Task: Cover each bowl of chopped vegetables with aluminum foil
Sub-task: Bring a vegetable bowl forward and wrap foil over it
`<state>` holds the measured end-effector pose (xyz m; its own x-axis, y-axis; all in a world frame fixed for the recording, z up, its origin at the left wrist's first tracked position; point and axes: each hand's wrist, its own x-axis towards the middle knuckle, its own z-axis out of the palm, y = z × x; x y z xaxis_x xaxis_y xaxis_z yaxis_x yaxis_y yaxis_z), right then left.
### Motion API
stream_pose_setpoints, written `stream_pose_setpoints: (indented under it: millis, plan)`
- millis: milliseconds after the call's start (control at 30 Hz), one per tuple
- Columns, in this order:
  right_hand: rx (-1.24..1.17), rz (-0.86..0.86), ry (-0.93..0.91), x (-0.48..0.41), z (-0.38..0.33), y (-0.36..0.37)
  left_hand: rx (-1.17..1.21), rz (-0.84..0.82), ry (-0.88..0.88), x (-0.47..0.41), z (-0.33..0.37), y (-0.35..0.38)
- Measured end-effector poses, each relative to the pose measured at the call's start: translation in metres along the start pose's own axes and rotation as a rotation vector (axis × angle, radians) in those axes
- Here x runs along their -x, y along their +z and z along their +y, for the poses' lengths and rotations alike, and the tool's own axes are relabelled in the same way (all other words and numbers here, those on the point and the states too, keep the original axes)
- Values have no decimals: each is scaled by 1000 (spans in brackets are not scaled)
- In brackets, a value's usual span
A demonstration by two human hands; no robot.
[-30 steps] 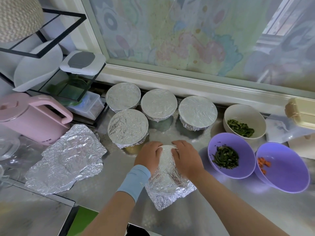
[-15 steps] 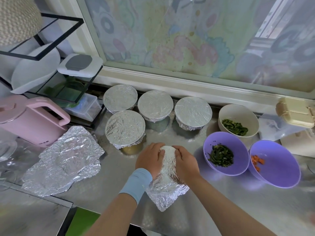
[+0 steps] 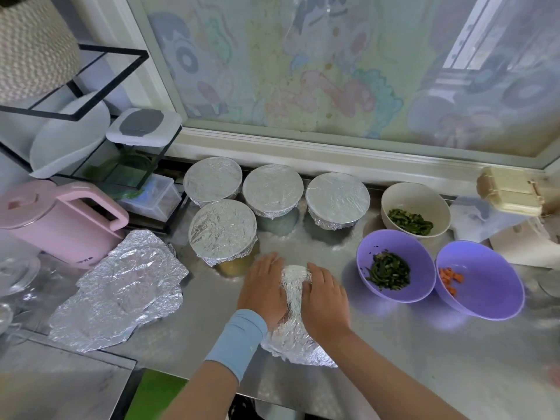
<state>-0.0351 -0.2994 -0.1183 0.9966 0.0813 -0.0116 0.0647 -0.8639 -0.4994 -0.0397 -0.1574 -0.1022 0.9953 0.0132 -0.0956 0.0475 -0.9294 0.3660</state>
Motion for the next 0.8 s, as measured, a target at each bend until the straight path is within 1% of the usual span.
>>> stream_pose_setpoints:
  millis: [67, 133, 267, 400, 467, 533, 567, 600, 667, 700, 800]
  plan:
    - [33, -58, -35, -2, 3, -1, -3, -54, 179, -8, 5, -1]
    - [49, -112, -62, -3, 6, -2, 8, -82, 251, -10, 8, 1]
    - [63, -140, -129, -5, 10, -4, 12, -29, 199, -1, 1, 14]
    - [113, -201, -230, -9, 10, -9, 10, 7, 71, 7, 6, 19]
    - [208, -151, -252, -6, 10, -13, -36, 1, 5, 12, 11, 19]
    - [258, -81, -180, 4, 8, -15, -94, 32, 4, 13, 13, 19]
    - [263, -68, -141, 10, 7, -15, -104, 52, 41, 12, 13, 18]
    - [264, -64, -110, 16, 5, -14, -106, 50, 100, 11, 14, 18]
    - [231, -58, -50, 21, 4, -10, -112, -5, 245, 6, 15, 18]
    - [194, -48, -29, 20, 5, -8, -117, -25, 290, 5, 15, 20]
    - [62, -104, -14, 16, 9, -6, -100, -16, 265, 5, 12, 25]
